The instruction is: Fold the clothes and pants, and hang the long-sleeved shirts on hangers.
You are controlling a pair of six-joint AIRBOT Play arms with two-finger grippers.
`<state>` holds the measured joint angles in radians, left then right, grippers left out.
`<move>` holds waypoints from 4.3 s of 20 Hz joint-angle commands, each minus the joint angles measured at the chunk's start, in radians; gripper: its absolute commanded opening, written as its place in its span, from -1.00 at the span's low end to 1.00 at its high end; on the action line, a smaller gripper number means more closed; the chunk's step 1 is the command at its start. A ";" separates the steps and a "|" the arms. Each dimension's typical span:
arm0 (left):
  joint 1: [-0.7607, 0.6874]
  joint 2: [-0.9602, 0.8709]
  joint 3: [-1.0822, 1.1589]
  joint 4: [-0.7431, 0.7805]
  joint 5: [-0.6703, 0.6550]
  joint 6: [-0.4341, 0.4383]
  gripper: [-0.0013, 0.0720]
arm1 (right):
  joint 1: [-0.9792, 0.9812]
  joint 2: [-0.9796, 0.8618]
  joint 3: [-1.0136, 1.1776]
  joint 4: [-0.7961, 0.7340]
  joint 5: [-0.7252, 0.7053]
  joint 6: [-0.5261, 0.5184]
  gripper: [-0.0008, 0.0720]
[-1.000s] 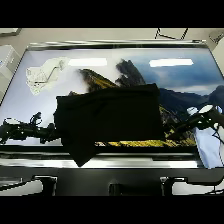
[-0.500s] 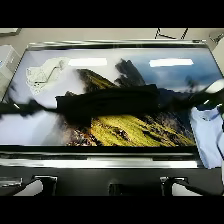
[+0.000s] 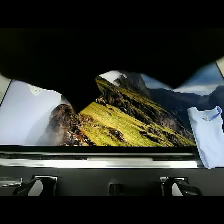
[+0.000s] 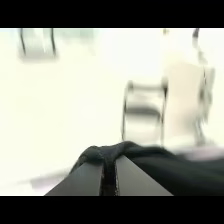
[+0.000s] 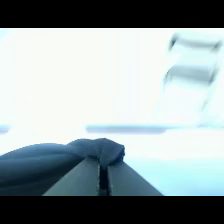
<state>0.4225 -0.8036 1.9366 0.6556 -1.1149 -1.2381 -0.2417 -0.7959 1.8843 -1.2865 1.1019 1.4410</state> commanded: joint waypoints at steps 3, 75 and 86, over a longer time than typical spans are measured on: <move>0.001 0.103 0.069 0.038 0.157 -0.071 -0.90 | 0.001 0.152 0.030 -0.147 -0.063 0.075 -0.87; -0.173 -0.430 -1.535 0.177 -0.230 0.061 0.35 | -0.166 -0.605 -0.779 -0.143 0.569 0.121 0.70; -0.336 -0.419 -1.537 0.183 -0.063 -0.021 -0.90 | -0.166 -0.589 -0.904 -0.159 0.515 0.114 0.74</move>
<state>0.0963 -1.2297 0.4019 0.8291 -1.2121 -1.2640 -0.4076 -1.3911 1.0538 -1.4445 1.6489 1.5555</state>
